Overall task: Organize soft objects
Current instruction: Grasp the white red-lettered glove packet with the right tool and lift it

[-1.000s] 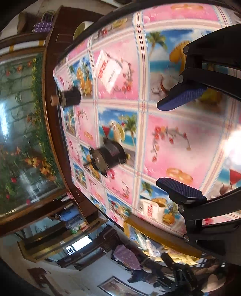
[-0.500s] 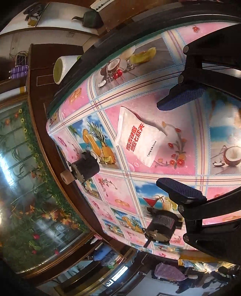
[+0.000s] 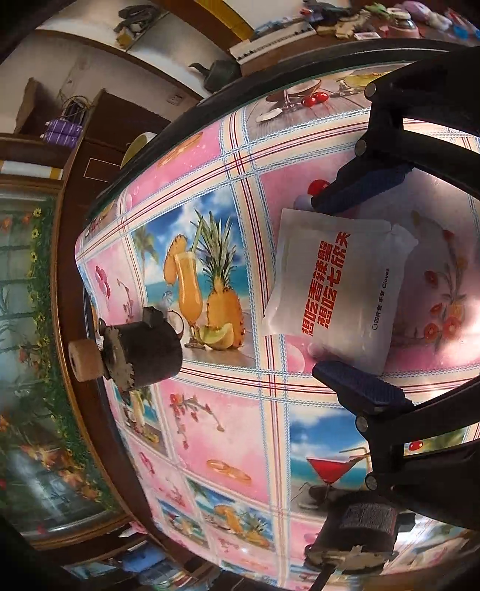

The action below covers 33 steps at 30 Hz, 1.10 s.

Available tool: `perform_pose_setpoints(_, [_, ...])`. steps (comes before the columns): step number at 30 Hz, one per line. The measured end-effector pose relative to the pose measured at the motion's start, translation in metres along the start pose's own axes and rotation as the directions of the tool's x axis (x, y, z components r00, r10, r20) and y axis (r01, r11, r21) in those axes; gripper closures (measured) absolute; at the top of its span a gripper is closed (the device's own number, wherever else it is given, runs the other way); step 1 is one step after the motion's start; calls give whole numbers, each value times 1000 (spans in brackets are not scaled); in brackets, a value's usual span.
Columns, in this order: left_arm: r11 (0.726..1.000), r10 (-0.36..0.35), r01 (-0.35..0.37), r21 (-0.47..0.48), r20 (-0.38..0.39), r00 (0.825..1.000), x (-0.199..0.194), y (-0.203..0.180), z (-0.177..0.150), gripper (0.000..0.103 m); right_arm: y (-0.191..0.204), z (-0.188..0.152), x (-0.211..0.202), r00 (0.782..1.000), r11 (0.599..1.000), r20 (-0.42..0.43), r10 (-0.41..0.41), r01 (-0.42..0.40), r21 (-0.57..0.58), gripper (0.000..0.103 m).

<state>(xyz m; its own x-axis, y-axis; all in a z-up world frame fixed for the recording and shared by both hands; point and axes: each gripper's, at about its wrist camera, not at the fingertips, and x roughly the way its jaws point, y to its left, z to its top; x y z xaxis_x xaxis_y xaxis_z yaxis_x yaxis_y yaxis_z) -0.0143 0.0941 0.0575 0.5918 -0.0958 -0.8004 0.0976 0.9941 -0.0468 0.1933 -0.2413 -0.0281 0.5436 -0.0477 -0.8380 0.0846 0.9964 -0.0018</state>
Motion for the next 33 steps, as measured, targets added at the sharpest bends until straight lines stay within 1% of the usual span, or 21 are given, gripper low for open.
perform_pose_setpoints(1, [1000,9,-9,14,-21,1000,11,-4,4,20,3,-2,-1,1000,1000,8,-9,9,-23,22])
perform_pose_setpoints(3, [999,19,-17,31,-55,998,31,-8,9,20,6,-7,-5,1000,999,19,11,-10,-44,28])
perform_pose_setpoints(5, [998,39,-36,42,-88,995,46,-10,11,20,9,-12,-8,999,997,22,24,-22,-68,29])
perform_pose_setpoints(7, [998,49,-42,55,-122,991,59,-12,10,20,11,-17,-11,999,996,26,42,-39,-82,33])
perform_pose_setpoints(8, [996,69,-60,70,-132,989,64,-13,9,17,12,-20,-13,998,995,26,49,-47,-87,33])
perform_pose_setpoints(9, [996,69,-61,69,-119,991,65,-13,9,12,14,-21,-14,998,994,26,56,-53,-93,35])
perform_pose_setpoints(10, [997,55,-48,57,-126,991,67,-11,8,11,16,-25,-17,998,993,27,64,-61,-99,38])
perform_pose_setpoints(11, [999,38,-33,38,-133,990,67,-9,8,11,17,-27,-19,997,992,26,74,-71,-104,39])
perform_pose_setpoints(13, [999,22,-19,28,-124,992,67,-6,8,12,20,-34,-24,995,989,25,99,-95,-113,48])
perform_pose_setpoints(14, [1000,19,-16,26,-115,993,65,-5,7,17,20,-37,-28,994,987,23,111,-108,-115,48])
perform_pose_setpoints(15, [1000,20,-18,25,-104,994,62,-4,5,31,20,-41,-31,991,985,16,133,-130,-111,48])
perform_pose_setpoints(16, [1000,8,-6,24,-98,995,59,-3,6,41,20,-44,-34,989,983,11,148,-146,-110,49])
perform_pose_setpoints(17, [1000,-20,21,11,-95,995,55,-1,5,47,20,-47,-36,988,982,8,157,-155,-111,49])
perform_pose_setpoints(18, [999,-50,49,-8,-96,994,53,1,5,56,19,-51,-39,986,980,5,169,-168,-109,49])
perform_pose_setpoints(20, [998,-65,64,-17,-90,994,47,2,4,59,17,-59,-45,981,976,-1,196,-195,-100,49])
perform_pose_setpoints(24, [992,-117,114,-49,-61,991,31,4,-1,60,10,-74,-58,967,965,-13,255,-256,-63,49])
perform_pose_setpoints(27, [988,-144,141,-68,-29,989,12,5,-5,60,6,-84,-72,963,961,1,269,-269,-58,49])
perform_pose_setpoints(33, [977,-190,193,-96,40,981,-31,9,-18,59,5,-101,-106,943,943,36,330,-327,-59,50])
